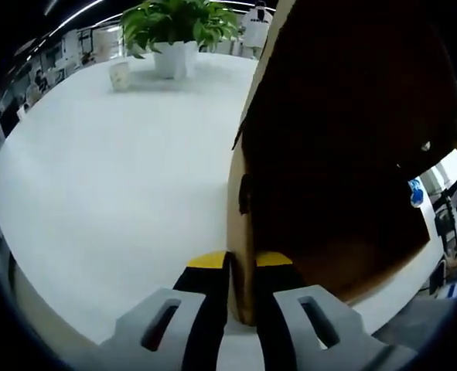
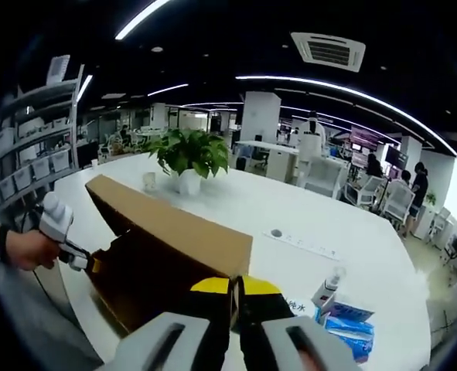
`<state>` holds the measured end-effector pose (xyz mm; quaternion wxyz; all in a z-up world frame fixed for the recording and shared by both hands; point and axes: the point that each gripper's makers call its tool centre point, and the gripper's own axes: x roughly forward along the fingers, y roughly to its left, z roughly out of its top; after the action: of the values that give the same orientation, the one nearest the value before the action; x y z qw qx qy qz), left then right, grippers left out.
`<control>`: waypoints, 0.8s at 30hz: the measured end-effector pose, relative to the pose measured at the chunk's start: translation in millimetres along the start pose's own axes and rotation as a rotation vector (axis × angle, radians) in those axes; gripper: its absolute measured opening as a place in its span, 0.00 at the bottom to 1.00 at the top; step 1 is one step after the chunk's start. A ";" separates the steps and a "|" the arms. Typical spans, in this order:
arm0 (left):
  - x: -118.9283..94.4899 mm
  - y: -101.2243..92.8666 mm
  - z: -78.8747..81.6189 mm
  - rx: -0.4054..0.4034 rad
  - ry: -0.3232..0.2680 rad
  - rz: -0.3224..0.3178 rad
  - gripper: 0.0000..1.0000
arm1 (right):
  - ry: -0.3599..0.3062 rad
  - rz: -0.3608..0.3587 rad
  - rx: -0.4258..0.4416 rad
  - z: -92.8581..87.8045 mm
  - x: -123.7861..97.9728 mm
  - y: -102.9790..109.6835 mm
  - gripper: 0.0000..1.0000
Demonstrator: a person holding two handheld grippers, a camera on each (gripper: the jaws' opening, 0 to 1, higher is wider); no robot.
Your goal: Operate the shoe box by opening the lid, removing the specified soft item, and placing it in the target area until the item is outside and the box remains undamaged.
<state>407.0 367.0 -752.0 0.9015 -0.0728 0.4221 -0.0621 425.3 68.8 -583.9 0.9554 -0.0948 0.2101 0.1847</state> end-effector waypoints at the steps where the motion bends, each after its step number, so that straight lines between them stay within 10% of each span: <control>1: 0.1 -0.1 0.0 0.001 0.000 -0.003 0.09 | 0.000 0.000 -0.006 -1.3 -0.8 0.6 0.00; 24: 0.6 -6.8 -1.5 0.031 0.003 -0.133 0.19 | 0.041 0.012 -0.010 -43.1 -13.3 18.5 0.00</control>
<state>405.9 360.2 -752.2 0.8957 -0.0866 0.4168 -0.1288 391.0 70.4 -618.5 0.9493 -0.1023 0.2290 0.1894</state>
